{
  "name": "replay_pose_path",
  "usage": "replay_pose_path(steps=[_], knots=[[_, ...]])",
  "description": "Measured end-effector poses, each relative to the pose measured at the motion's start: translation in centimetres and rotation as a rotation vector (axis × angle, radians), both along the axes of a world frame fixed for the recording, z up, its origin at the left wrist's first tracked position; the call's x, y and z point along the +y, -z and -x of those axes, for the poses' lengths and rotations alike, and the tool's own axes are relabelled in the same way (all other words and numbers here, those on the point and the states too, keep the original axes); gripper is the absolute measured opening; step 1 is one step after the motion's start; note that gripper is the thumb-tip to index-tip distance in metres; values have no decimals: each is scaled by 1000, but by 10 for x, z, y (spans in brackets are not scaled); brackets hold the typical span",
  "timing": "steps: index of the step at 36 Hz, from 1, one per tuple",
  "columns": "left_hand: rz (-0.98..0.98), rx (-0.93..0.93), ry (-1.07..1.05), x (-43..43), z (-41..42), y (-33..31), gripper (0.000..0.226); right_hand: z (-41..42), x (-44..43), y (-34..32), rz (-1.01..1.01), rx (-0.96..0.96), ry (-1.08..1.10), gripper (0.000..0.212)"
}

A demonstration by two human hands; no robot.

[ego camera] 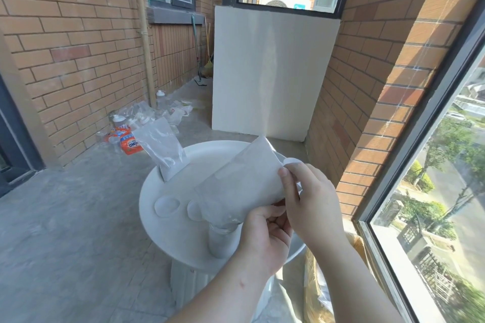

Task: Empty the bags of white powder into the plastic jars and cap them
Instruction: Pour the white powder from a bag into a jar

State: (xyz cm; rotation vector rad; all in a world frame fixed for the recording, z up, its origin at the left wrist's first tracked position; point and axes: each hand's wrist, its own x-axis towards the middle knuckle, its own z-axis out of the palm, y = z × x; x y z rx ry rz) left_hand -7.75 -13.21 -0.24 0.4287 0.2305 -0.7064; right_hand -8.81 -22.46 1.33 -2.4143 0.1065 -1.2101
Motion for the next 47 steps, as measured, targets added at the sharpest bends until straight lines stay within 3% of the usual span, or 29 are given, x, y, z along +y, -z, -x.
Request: replay_pose_path(steps=[15,36,47], knots=[[35,-10,-7,-3,-3,1,33,19,-24,-2,-76,132,-128,12],[-27,26,-23,-1,-6,4,33,7,-11,-4,55,-26,-65,29],[-55,63,-22,2,-7,5,28,6,-8,-4,-45,18,-119,9]])
